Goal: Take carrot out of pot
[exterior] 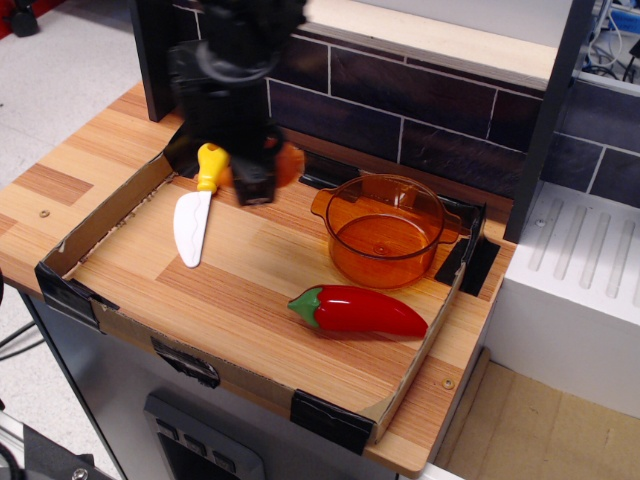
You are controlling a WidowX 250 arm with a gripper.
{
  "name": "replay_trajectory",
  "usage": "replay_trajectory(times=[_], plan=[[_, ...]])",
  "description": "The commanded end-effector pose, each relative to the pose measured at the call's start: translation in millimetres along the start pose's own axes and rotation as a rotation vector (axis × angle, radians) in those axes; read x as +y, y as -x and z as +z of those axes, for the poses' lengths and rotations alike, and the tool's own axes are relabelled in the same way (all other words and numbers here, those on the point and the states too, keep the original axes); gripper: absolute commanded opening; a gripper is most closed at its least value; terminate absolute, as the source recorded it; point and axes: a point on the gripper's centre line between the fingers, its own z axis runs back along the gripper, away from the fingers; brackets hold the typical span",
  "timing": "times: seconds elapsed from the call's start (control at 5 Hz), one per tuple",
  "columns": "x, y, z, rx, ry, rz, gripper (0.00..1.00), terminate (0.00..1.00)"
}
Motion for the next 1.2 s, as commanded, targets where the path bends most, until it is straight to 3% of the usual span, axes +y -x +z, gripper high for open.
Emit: replay_trajectory(times=[0.0,0.4,0.6,1.0], plan=[[-20.9,-8.2,-27.6,-0.078,0.028,-0.024,0.00,0.00],[-20.1,-4.1,-49.2,-0.129,0.010,-0.041,0.00,0.00],[-22.8,-3.3,-53.2,-0.144,-0.025,-0.039,1.00,0.00],[-32.8,-4.8,-50.2,-0.138,-0.074,-0.037,1.00,0.00]])
